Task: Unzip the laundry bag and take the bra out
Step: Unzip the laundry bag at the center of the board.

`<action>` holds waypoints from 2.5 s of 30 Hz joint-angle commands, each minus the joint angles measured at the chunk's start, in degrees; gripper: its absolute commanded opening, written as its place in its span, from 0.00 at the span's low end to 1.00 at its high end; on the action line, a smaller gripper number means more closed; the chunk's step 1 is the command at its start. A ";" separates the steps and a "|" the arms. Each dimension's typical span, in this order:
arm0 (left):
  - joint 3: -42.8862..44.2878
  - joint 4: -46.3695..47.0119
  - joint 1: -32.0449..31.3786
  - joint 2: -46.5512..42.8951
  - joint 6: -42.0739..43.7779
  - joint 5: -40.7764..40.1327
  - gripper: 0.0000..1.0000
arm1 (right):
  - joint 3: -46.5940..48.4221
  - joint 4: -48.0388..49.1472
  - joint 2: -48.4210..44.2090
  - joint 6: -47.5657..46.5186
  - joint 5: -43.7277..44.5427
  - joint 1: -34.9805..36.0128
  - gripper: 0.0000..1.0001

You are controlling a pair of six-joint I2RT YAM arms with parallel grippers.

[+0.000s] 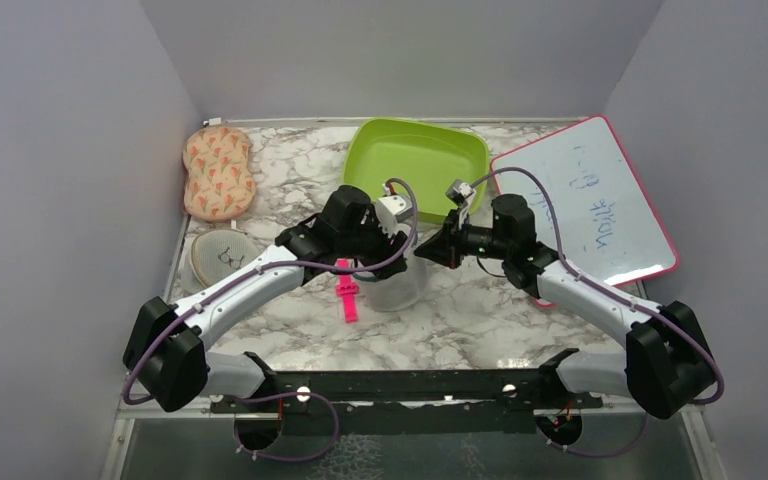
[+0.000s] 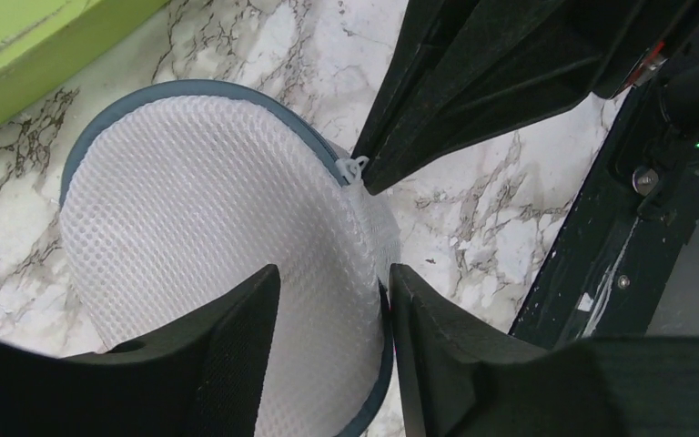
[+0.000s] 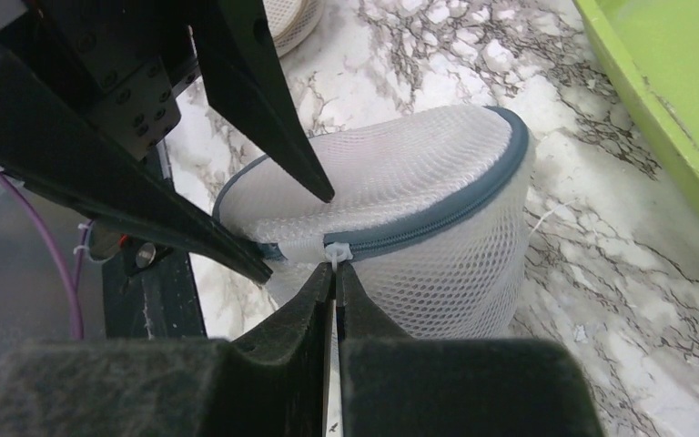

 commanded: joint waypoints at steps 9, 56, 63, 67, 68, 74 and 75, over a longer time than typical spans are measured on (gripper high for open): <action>3.21 0.50 -1.98 3.61 0.39 -3.83 0.33 | 3.81 -5.28 -0.60 -2.98 4.21 2.70 0.02; 6.20 -3.93 -5.09 -0.07 -12.10 -10.21 0.70 | 3.57 -16.82 -6.87 -2.37 12.73 3.64 0.01; 5.98 -6.04 -6.74 1.16 -17.08 -13.61 0.64 | 4.35 -21.31 -7.83 -3.06 14.39 5.72 0.01; 6.50 -6.63 -9.24 2.44 -17.70 -15.73 0.66 | 2.81 -19.99 -7.54 -2.54 12.36 5.72 0.01; 6.40 -6.68 -9.64 2.57 -17.87 -16.39 0.66 | 2.54 -19.67 -7.13 -2.51 11.76 5.66 0.01; 5.91 -7.93 -10.93 3.49 -18.04 -21.05 0.64 | 2.49 -18.91 -7.06 -2.10 11.53 5.72 0.01; 5.86 -8.18 -11.13 3.66 -18.03 -21.95 0.61 | 2.56 -19.13 -7.03 -2.20 11.54 5.73 0.01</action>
